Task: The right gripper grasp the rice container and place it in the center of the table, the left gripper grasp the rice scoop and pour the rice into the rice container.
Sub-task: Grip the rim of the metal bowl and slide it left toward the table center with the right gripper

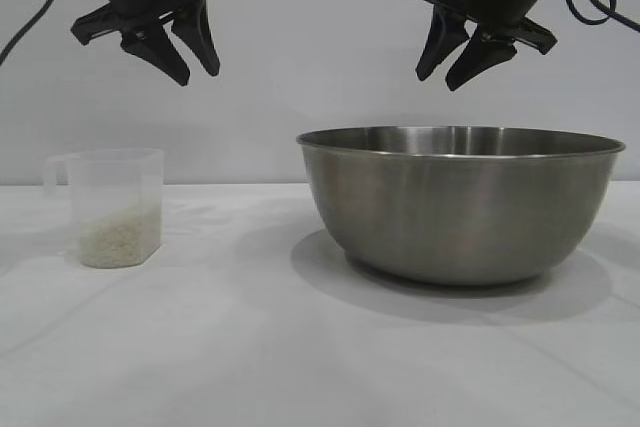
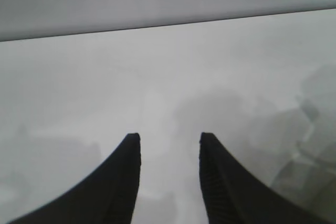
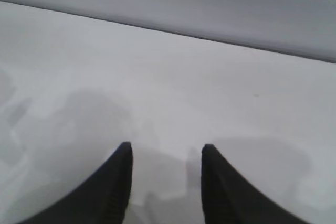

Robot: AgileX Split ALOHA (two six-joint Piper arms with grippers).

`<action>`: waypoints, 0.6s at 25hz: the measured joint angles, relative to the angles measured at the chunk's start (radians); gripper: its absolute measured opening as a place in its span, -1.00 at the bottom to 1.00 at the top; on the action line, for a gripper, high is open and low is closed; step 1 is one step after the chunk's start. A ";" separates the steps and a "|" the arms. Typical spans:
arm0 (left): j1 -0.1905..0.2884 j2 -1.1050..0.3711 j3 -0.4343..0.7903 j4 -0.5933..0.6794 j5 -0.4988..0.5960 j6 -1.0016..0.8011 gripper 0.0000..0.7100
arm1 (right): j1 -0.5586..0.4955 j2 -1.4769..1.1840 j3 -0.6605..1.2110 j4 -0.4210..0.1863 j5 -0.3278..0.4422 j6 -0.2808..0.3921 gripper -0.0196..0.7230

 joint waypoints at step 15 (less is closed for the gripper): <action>0.000 -0.003 0.000 0.021 0.037 0.036 -0.36 | 0.000 -0.031 -0.011 -0.075 0.106 0.059 -0.24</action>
